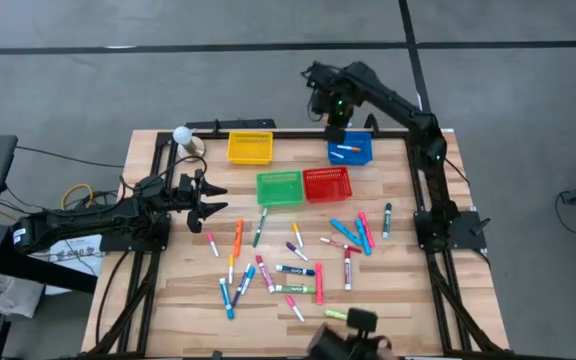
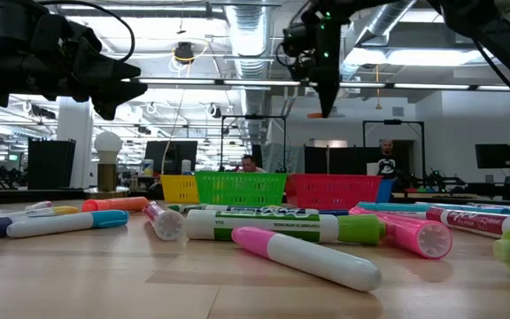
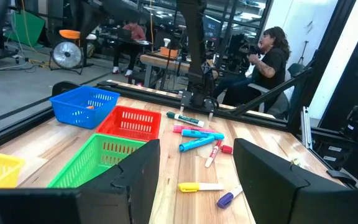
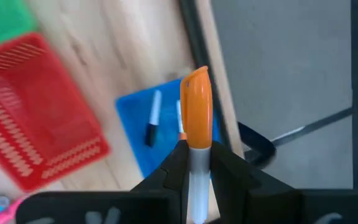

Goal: Pick & Place Markers
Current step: Put the small orange highlighter pen into the blue bin, then put the right yellow highlighter pen into the blue bin

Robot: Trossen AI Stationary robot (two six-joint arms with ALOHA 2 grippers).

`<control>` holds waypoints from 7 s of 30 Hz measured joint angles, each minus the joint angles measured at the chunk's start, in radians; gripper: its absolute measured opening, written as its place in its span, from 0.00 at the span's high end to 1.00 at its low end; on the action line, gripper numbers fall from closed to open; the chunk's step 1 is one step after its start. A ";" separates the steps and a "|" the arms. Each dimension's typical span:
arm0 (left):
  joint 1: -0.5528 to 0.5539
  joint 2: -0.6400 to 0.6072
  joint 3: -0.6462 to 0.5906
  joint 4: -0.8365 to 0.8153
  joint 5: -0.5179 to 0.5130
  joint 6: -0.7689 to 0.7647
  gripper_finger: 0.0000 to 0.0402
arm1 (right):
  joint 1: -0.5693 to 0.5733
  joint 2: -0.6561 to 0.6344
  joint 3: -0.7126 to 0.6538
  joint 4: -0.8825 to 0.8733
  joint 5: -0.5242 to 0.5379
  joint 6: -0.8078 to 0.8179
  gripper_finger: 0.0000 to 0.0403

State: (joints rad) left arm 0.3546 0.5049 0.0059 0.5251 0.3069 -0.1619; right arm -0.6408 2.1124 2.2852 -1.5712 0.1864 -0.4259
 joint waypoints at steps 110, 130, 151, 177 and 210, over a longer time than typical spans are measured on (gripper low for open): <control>0.000 0.000 0.000 0.000 0.000 0.000 0.49 | -0.113 -0.002 -0.528 0.274 -0.158 0.024 0.63; 0.000 0.000 0.000 0.000 0.000 0.000 0.49 | 0.149 -0.380 -0.461 0.251 -0.164 0.255 0.65; 0.000 0.000 0.000 0.000 0.000 0.000 0.49 | 0.513 -0.466 -0.461 0.150 -0.161 0.402 0.67; -0.001 0.020 0.000 0.000 0.000 0.000 0.49 | 0.676 -0.136 -0.462 0.263 -0.251 1.017 0.65; -0.001 0.021 0.000 0.000 0.000 0.000 0.49 | 0.617 0.133 -0.462 0.498 -0.265 1.106 0.55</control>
State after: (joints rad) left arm 0.3534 0.5259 0.0060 0.5247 0.3068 -0.1619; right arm -0.0242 2.2457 1.8236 -1.0737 -0.0786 0.6806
